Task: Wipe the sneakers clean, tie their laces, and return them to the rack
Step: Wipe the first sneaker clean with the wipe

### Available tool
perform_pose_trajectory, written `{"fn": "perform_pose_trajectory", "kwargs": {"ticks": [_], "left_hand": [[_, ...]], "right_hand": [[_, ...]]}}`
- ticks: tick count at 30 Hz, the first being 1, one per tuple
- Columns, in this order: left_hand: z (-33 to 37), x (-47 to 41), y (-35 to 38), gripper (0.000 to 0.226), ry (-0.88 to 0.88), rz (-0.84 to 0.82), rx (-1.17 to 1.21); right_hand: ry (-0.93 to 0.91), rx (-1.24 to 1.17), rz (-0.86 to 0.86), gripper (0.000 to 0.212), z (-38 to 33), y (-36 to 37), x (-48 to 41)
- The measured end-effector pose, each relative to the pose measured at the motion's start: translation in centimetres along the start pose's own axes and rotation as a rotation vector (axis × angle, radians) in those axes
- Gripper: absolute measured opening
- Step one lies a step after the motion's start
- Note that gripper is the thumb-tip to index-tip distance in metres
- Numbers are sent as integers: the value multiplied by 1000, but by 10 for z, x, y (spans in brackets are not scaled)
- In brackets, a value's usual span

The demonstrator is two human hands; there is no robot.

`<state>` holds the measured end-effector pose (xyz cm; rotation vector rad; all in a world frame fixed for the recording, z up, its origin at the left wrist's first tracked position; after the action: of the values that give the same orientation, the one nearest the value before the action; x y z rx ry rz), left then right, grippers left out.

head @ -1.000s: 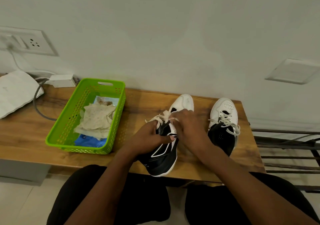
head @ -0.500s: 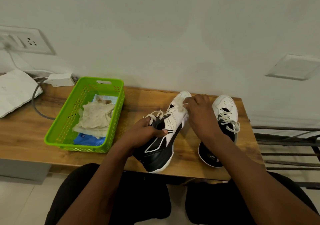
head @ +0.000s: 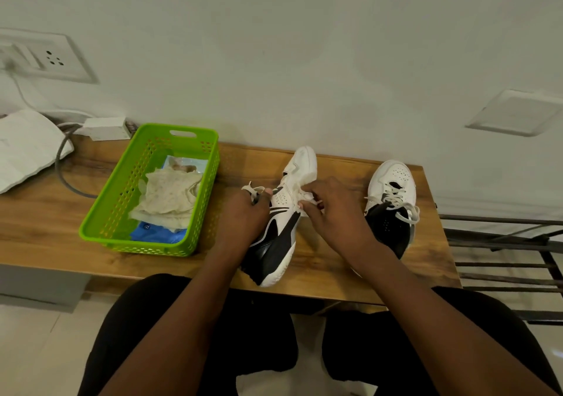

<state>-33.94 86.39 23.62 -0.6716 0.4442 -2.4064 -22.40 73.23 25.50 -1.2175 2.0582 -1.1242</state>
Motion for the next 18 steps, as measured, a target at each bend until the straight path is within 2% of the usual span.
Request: {"fn": "perform_pose_trajectory", "kwargs": {"ticks": [8,12,18], "left_hand": [[4,1,1,46,13,-1,-8],[3,0,2,42,25,-8,8],[0,-1,3,44,4,-47,99]], "right_hand": [[-26,104,-24,22,-2,-1,-4],[16,26,32,32,1,-1,-2],[49,-25,102,21,10,-8,-5]]}}
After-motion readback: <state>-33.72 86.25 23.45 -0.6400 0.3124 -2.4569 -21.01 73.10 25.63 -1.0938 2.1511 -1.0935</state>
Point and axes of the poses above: each hand's wrist, its own x-axis away from the middle knuckle, its own y-axis out of the palm, z = x × y, the point moved 3 cm from there along -x, towards the middle knuckle, and after that the axes turned 15 degrees about -z, right-handed, at the moved point
